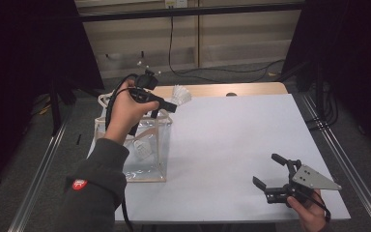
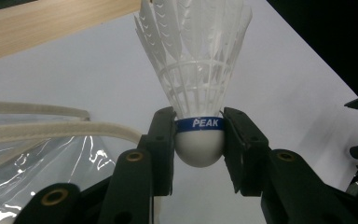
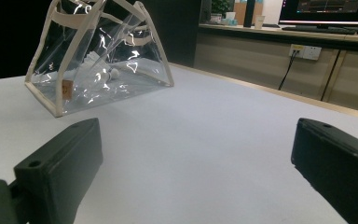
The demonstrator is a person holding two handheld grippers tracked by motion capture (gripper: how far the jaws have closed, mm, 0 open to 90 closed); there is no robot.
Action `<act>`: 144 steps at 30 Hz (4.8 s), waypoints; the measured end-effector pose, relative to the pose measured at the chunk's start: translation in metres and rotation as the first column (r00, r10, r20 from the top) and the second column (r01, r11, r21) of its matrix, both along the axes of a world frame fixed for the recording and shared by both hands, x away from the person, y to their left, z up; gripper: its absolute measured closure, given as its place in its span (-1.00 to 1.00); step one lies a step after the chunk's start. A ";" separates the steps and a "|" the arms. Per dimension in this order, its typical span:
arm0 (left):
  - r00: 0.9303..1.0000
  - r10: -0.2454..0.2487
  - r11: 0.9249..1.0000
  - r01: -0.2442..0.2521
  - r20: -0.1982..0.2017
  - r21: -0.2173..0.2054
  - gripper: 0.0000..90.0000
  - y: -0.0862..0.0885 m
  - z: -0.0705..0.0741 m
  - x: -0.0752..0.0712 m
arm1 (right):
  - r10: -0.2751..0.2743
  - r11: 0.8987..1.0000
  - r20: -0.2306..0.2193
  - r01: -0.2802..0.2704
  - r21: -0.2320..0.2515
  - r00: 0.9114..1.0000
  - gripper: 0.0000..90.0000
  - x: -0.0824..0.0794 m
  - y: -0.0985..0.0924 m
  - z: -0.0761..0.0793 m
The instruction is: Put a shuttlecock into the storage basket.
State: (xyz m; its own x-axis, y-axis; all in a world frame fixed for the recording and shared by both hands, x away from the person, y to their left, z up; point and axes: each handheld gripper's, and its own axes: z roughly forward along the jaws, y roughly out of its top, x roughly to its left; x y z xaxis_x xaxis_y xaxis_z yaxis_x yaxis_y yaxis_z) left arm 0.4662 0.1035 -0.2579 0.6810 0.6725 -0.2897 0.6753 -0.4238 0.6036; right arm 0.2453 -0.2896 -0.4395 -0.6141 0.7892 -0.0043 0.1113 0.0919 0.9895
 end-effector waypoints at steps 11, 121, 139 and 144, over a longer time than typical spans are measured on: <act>1.000 0.020 1.000 -0.020 0.005 -0.001 0.45 0.007 0.003 0.000 | 0.000 1.000 -0.004 0.000 0.002 1.000 -0.96 0.000 0.000 0.000; 0.989 0.147 0.989 -0.148 0.023 0.026 0.45 0.066 0.004 0.005 | -0.001 1.000 -0.002 0.001 0.003 1.000 -0.96 0.000 0.000 0.000; 0.986 0.164 0.986 -0.164 0.022 0.031 0.45 0.073 0.004 0.005 | -0.002 1.000 -0.003 0.002 0.004 1.000 -0.96 0.000 0.000 0.000; 0.985 0.169 0.985 -0.169 0.023 0.032 0.45 0.074 0.004 0.005 | -0.001 1.000 -0.002 0.001 0.006 1.000 -0.96 0.000 0.000 0.000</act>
State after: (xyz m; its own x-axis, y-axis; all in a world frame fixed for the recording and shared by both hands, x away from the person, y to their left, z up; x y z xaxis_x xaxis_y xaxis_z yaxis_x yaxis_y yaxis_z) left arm 0.4708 0.1779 -0.2535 0.5624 0.7875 -0.2520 0.7265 -0.3251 0.6054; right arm 0.2450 -0.2897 -0.4394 -0.6132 0.7899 0.0012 0.1130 0.0862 0.9898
